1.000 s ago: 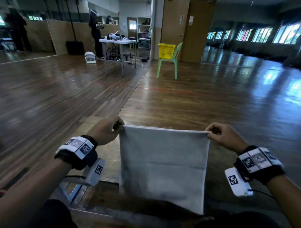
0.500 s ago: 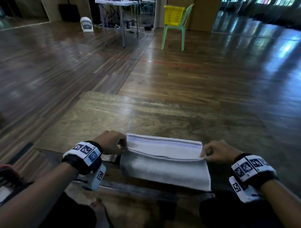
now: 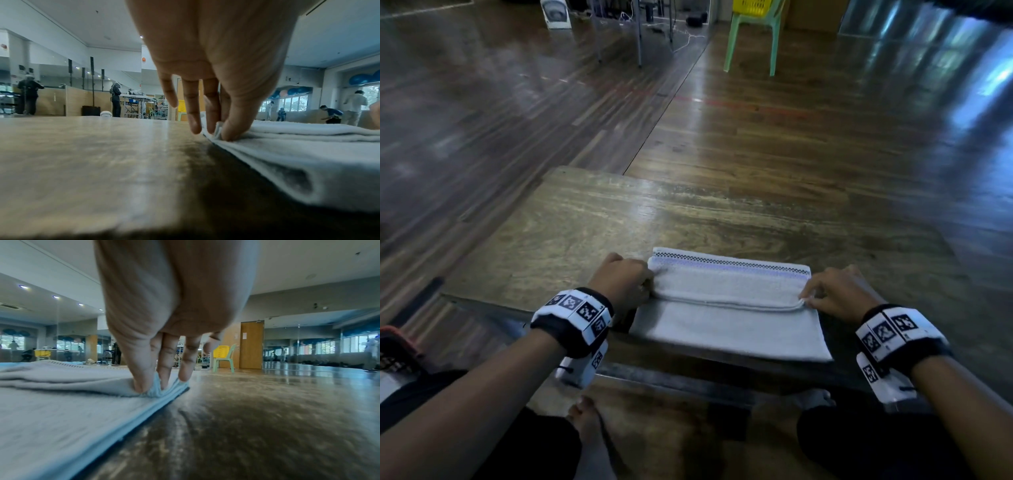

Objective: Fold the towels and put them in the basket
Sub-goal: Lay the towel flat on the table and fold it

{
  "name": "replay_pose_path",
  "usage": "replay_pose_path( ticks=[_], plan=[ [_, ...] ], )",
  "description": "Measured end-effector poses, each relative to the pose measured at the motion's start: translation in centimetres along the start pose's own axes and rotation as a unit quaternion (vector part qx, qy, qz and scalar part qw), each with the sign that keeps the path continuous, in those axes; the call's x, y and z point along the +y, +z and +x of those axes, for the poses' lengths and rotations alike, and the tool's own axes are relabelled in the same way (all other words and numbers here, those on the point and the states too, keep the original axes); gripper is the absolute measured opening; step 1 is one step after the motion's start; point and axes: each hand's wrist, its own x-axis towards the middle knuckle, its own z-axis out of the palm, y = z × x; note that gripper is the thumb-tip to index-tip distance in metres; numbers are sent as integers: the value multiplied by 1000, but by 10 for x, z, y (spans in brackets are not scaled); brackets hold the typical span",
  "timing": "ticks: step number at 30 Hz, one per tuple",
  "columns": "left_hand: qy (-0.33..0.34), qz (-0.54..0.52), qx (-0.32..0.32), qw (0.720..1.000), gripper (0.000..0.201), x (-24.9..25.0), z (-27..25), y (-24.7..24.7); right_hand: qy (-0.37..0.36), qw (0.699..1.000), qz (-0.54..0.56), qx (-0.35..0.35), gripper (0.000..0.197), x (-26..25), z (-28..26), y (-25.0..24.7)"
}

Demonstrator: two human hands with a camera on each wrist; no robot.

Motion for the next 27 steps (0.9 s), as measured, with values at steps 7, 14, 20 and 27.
replay_pose_path(
  ticks=[7,14,20,27],
  plan=[
    [-20,-23,42,999,14,-1,26,-6,38,996,-2,76,6,11,22,3],
    [28,-96,267,958,9,-5,-4,-32,-49,946,141,289,25,31,-11,-11],
    [83,-43,121,988,8,-1,-30,-9,-83,980,153,99,36,29,-35,5],
    [85,-16,21,996,17,3,-28,12,-47,997,42,-41,13,13,-36,18]
  ],
)
